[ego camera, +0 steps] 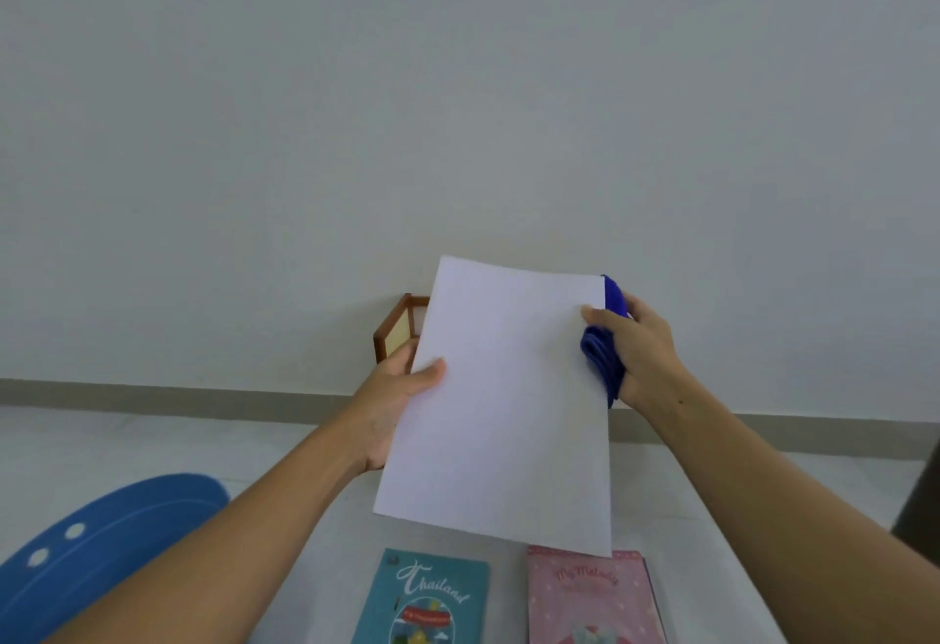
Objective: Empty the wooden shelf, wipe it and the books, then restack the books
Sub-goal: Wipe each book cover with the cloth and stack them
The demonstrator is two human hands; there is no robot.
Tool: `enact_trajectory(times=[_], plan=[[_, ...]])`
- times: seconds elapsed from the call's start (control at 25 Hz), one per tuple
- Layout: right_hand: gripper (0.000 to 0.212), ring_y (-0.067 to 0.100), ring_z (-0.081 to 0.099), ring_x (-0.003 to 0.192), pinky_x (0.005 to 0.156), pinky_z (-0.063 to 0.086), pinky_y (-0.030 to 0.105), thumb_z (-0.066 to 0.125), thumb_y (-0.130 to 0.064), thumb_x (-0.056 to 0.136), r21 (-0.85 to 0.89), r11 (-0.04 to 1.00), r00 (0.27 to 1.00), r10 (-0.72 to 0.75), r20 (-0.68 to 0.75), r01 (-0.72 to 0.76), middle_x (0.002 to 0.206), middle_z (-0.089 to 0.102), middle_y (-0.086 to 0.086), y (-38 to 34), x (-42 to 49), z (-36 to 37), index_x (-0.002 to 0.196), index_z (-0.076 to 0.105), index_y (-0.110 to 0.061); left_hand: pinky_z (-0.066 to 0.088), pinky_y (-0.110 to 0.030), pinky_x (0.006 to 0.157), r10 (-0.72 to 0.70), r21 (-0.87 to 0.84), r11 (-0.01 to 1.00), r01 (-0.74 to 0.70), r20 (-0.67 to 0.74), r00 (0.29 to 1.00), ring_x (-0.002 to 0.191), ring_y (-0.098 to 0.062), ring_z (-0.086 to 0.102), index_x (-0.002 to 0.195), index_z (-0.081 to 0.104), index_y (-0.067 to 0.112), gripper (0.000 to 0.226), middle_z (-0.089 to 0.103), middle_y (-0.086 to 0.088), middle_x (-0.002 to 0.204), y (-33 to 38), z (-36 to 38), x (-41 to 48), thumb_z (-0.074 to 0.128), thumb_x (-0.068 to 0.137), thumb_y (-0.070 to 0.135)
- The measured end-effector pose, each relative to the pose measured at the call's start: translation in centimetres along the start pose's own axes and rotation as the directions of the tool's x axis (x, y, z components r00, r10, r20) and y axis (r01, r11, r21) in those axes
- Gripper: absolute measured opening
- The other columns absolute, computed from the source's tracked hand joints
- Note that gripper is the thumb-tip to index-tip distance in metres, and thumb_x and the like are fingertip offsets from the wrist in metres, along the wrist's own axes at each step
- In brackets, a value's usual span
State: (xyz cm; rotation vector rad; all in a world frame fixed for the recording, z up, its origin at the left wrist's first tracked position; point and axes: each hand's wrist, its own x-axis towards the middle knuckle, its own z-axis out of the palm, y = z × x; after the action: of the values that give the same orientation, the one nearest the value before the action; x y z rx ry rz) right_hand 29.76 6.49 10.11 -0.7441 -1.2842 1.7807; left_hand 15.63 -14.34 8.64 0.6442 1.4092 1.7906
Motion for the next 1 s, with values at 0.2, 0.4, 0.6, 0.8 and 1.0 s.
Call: enact_trajectory(times=[0.2, 0.4, 0.6, 0.8, 1.0], plan=[[0.051, 0.014, 0.059, 0.083, 0.069, 0.058, 0.030, 0.035, -0.005, 0.097, -0.435, 0.820, 0.922, -0.380, 0.071, 0.371, 0.111, 0.054, -0.010, 0.4, -1.7, 2.6, 0.135, 0.047, -0.037, 0.052, -0.046, 0.089, 0.116, 0.052, 0.992, -0.115, -0.015, 0.993, 0.106, -0.032, 0.064, 0.122, 0.058, 0.022, 0.033, 0.066, -0.010, 0.120, 0.9, 0.7, 0.0, 0.052, 0.094, 0.006], [0.052, 0.019, -0.006, 0.148, 0.113, -0.002, 0.063, 0.023, -0.020, 0.104, -0.903, 0.124, 0.874, -0.334, 0.352, 0.411, 0.162, -0.001, -0.002, 0.3, -2.0, 5.2, 0.153, 0.007, -0.021, 0.054, -0.040, 0.084, 0.144, 0.095, 0.985, -0.147, 0.039, 0.989, 0.102, -0.027, 0.065, 0.123, 0.058, 0.025, 0.030, 0.067, -0.006, 0.118, 1.4, 1.2, -0.4, 0.047, 0.098, 0.013], [0.052, 0.009, -0.016, 0.146, 0.117, -0.013, 0.048, 0.021, -0.022, 0.105, -0.675, 0.130, 0.681, -0.271, 0.680, 0.726, 0.161, -0.007, -0.010, -0.2, -3.7, 6.9, 0.153, 0.004, -0.027, 0.054, -0.015, 0.060, 0.189, 0.120, 0.973, -0.198, 0.084, 0.978, 0.068, 0.007, 0.067, 0.097, 0.055, 0.034, 0.028, 0.069, 0.028, 0.071, 1.7, 3.0, -1.1, 0.039, 0.101, 0.012], [0.052, -0.006, -0.009, 0.142, 0.115, -0.014, 0.053, 0.022, -0.025, 0.104, -0.690, 0.113, 0.679, -0.350, 0.646, 0.715, 0.157, 0.000, -0.025, 0.6, -2.6, 4.7, 0.149, 0.009, -0.046, 0.049, -0.014, 0.067, 0.228, 0.128, 0.966, -0.226, 0.002, 0.974, 0.071, 0.001, 0.062, 0.087, 0.052, 0.010, 0.016, 0.062, 0.028, 0.062, 1.5, 3.0, -0.9, 0.044, 0.100, 0.013], [0.052, 0.007, -0.007, 0.147, 0.117, -0.011, 0.049, 0.022, -0.033, 0.103, -0.835, 0.249, 0.796, -0.518, 0.314, 0.491, 0.159, -0.001, -0.019, 0.6, -1.4, 3.1, 0.152, 0.006, -0.039, 0.040, -0.037, 0.079, 0.196, 0.056, 0.979, -0.196, -0.005, 0.981, 0.091, -0.024, 0.048, 0.070, 0.045, 0.013, 0.028, 0.059, 0.009, 0.091, 1.8, 2.4, -0.5, 0.050, 0.097, 0.014]])
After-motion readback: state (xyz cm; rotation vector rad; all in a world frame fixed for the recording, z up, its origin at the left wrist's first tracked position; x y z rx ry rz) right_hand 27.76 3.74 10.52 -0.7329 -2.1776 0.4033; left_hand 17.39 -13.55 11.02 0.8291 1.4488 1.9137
